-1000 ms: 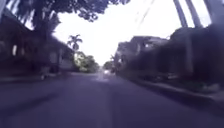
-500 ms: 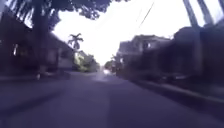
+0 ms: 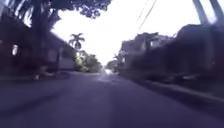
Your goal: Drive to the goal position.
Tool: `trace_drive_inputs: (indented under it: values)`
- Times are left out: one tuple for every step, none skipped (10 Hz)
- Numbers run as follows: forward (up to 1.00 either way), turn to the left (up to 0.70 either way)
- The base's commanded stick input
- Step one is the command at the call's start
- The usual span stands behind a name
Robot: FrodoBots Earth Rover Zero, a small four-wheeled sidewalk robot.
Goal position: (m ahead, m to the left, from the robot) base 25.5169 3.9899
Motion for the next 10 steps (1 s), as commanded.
trace_drive_inputs:
  values:
    - [0.7, 0.0]
    - [0.7, 0.0]
    - [0.7, 0.0]
    - [0.7, 0.0]
    - [0.7, 0.0]
    - [0.7, 0.0]
    - [0.7, 0.0]
    - [0.7, 0.0]
    - [0.7, 0.0]
    - [0.7, 0.0]
